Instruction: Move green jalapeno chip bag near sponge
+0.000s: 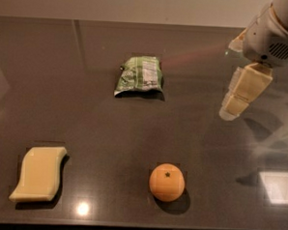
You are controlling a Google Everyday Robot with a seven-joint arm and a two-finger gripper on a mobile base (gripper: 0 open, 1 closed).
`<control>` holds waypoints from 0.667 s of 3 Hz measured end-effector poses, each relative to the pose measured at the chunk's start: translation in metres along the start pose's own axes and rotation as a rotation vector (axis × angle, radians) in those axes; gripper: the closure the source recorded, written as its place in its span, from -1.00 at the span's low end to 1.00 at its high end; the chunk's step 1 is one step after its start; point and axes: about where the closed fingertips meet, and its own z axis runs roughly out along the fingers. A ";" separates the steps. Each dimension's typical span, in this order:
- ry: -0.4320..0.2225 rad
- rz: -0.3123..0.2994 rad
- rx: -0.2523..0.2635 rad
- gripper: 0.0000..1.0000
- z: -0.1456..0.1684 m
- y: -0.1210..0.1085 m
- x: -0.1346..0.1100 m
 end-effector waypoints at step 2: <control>-0.012 0.120 -0.054 -1.00 0.064 -0.037 -0.062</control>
Offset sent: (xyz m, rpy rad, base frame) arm 0.1060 0.1021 -0.0586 0.0657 0.1270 -0.2278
